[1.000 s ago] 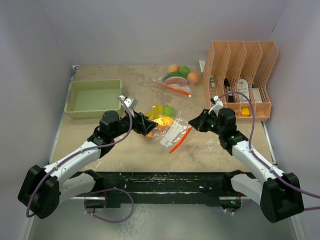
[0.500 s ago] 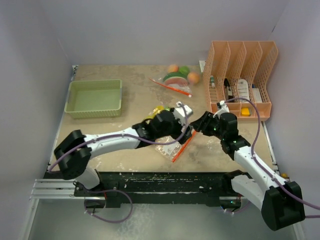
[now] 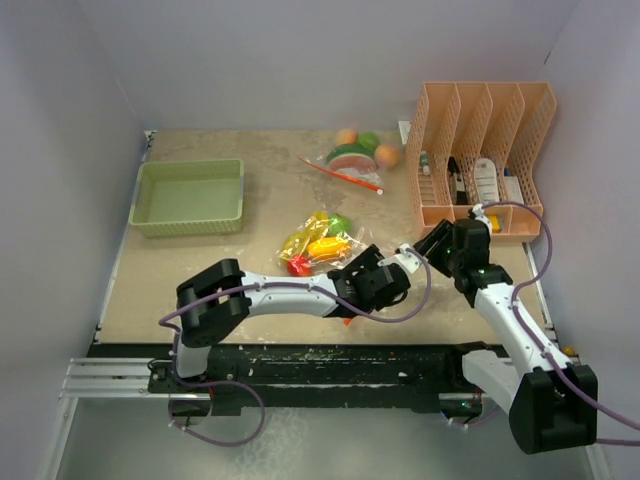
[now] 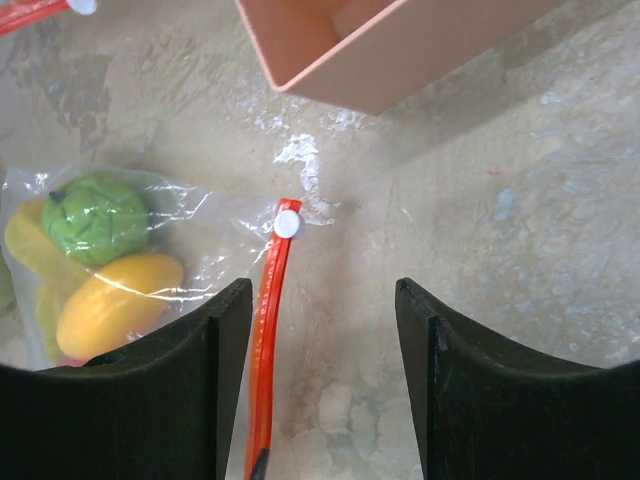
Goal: Open the zip-top bag and remove the fake food
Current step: Open the zipper of the food storage bag at the center of the board.
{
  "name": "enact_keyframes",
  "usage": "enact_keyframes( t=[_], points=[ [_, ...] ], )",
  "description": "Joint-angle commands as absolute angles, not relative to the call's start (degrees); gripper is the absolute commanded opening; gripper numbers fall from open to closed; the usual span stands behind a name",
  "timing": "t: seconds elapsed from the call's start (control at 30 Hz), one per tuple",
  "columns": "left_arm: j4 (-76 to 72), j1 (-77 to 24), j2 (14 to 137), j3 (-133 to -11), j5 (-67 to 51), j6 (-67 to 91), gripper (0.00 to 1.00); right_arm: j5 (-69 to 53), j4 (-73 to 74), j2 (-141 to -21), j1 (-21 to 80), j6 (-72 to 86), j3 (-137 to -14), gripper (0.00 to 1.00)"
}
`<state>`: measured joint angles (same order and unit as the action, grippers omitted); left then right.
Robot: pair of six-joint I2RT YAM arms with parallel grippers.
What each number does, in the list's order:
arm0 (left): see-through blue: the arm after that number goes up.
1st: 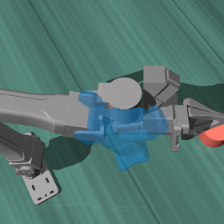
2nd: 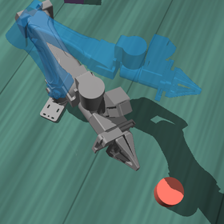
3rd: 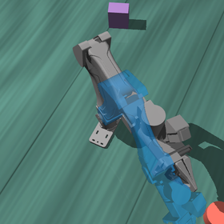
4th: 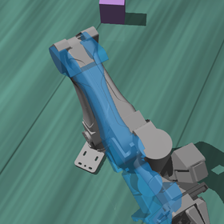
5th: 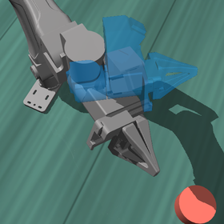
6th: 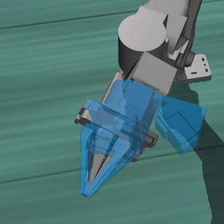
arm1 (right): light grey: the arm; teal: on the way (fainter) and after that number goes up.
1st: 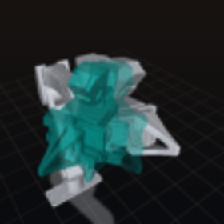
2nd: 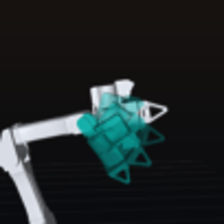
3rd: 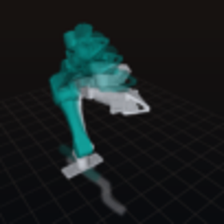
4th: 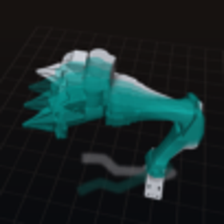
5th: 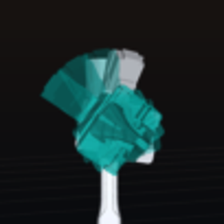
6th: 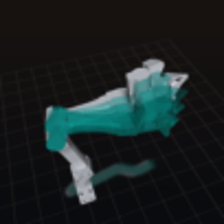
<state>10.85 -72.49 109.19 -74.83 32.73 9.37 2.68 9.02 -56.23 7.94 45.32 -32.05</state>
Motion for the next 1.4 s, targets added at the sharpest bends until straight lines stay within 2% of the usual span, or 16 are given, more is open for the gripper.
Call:
enact_keyframes(
  t=[0.0,0.23,0.33,0.57,0.87,0.97,1.17,1.37],
  points=[
    [15.2,-72.2,111.4,-79.7,40.9,9.1,0.79,3.2,10.9,-54.5,5.7,45.1,-34.5,0.61],
    [15.4,-72.2,113.4,-81.0,37.9,9.8,0.66,2.5,11.0,-53.6,5.0,44.1,-34.3,0.6],
    [15.0,-72.2,112.7,-80.6,37.0,10.0,0.63,2.3,11.0,-53.7,4.9,43.8,-34.3,0.6],
    [15.2,-72.2,110.2,-79.9,34.7,11.8,0.78,1.8,10.1,-54.2,4.7,43.5,-33.4,0.59],
    [16.2,-72.2,112.5,-80.3,35.8,12.0,0.78,1.2,9.4,-54.8,4.7,43.3,-33.4,0.58],
    [16.7,-72.1,112.9,-80.5,36.7,11.5,0.71,1.2,9.5,-54.8,4.7,43.1,-33.6,0.58],
    [16.8,-72.0,113.5,-80.4,37.2,11.6,0.41,1.1,9.4,-54.9,4.7,43.0,-33.6,0.58],
    [17.9,-71.7,112.9,-80.4,36.9,12.3,0.26,0.5,9.0,-54.8,4.7,43.3,-33.2,0.57]
  ],
)
